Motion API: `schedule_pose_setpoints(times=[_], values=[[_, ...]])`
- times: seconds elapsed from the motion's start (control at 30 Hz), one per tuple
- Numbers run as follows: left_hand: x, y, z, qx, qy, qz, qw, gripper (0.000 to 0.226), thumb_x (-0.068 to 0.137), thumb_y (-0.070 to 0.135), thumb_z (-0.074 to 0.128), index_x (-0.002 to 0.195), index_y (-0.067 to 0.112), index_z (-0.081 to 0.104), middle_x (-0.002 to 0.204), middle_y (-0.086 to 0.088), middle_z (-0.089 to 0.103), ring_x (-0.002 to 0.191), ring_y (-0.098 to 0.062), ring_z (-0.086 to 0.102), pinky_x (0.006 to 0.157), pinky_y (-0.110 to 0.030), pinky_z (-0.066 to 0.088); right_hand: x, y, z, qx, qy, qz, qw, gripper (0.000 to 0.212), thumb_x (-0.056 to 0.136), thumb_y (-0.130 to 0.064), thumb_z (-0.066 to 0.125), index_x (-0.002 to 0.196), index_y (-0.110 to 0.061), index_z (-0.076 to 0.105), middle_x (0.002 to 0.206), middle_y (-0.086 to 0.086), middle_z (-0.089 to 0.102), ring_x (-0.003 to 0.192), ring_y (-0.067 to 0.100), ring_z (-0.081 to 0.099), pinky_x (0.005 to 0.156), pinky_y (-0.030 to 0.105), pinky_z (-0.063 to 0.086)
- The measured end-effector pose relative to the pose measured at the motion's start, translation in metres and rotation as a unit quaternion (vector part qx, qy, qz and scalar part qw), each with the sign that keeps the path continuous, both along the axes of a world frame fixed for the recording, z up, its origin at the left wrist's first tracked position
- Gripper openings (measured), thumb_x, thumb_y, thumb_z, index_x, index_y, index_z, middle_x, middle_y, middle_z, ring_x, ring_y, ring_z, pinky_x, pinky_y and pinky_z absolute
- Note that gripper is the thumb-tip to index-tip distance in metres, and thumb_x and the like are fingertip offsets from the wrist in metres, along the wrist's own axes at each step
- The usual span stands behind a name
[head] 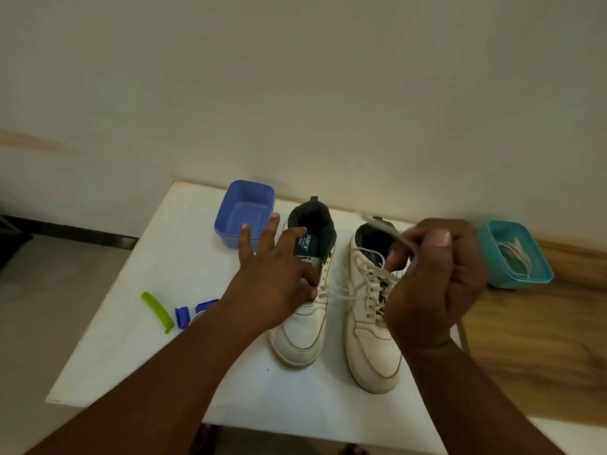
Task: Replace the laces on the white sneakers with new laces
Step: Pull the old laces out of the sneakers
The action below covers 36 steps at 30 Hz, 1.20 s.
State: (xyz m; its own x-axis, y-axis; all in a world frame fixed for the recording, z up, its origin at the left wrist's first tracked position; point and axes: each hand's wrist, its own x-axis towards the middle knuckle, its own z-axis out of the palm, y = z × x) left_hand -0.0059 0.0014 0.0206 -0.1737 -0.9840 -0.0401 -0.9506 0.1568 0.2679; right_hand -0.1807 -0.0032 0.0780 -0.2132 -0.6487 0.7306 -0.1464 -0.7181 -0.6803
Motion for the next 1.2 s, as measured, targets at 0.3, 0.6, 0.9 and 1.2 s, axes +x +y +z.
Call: schedule_pose_setpoints(times=[0.3, 0.6, 0.9, 1.2], values=[[-0.001, 0.0, -0.001, -0.027, 0.041, 0.013, 0.999, 0.014, 0.091, 0.045, 0.059, 0.095, 0.035, 0.068, 0.143, 0.011, 0.038, 0.152, -0.022, 0.005, 0.119, -0.058, -0.007, 0.0, -0.003, -0.027, 0.047, 0.165, -0.016, 0.985, 0.055, 0.109, -0.034, 0.036, 0.072, -0.003, 0.062, 0.066, 0.009, 0.061, 0.063, 0.019, 0.058, 0.059, 0.031, 0.046], [0.009, -0.006, 0.002, -0.1, 0.049, 0.14, 0.984, 0.022, 0.082, 0.039, 0.054, 0.094, 0.028, 0.068, 0.132, 0.002, 0.054, 0.138, -0.027, 0.037, 0.115, -0.06, 0.025, -0.004, -0.016, -0.07, 0.229, 0.533, -0.041, 0.813, 0.025, 0.093, -0.019, 0.06, 0.112, -0.027, 0.075, 0.137, 0.007, 0.059, 0.127, 0.032, 0.048, 0.105, 0.049, 0.043], [0.0, -0.008, -0.016, -0.049, 0.008, 0.046, 0.998, 0.039, 0.085, 0.073, 0.051, 0.108, 0.047, 0.068, 0.165, 0.003, 0.019, 0.154, -0.029, -0.003, 0.119, -0.061, -0.008, -0.003, -0.02, -0.073, 0.27, 0.463, -0.026, 0.844, 0.033, 0.093, -0.029, 0.044, 0.107, -0.029, 0.074, 0.119, 0.0, 0.065, 0.117, 0.024, 0.056, 0.101, 0.053, 0.046], [0.002, -0.01, -0.002, -0.122, 0.048, 0.107, 0.986, 0.028, 0.086, 0.043, 0.046, 0.096, 0.027, 0.066, 0.121, 0.003, 0.06, 0.131, -0.025, 0.046, 0.113, -0.06, 0.028, -0.004, -0.017, -0.069, 0.277, 0.496, -0.048, 0.822, 0.016, 0.092, -0.042, 0.059, 0.106, -0.036, 0.063, 0.119, -0.009, 0.062, 0.116, 0.018, 0.054, 0.112, 0.048, 0.033]])
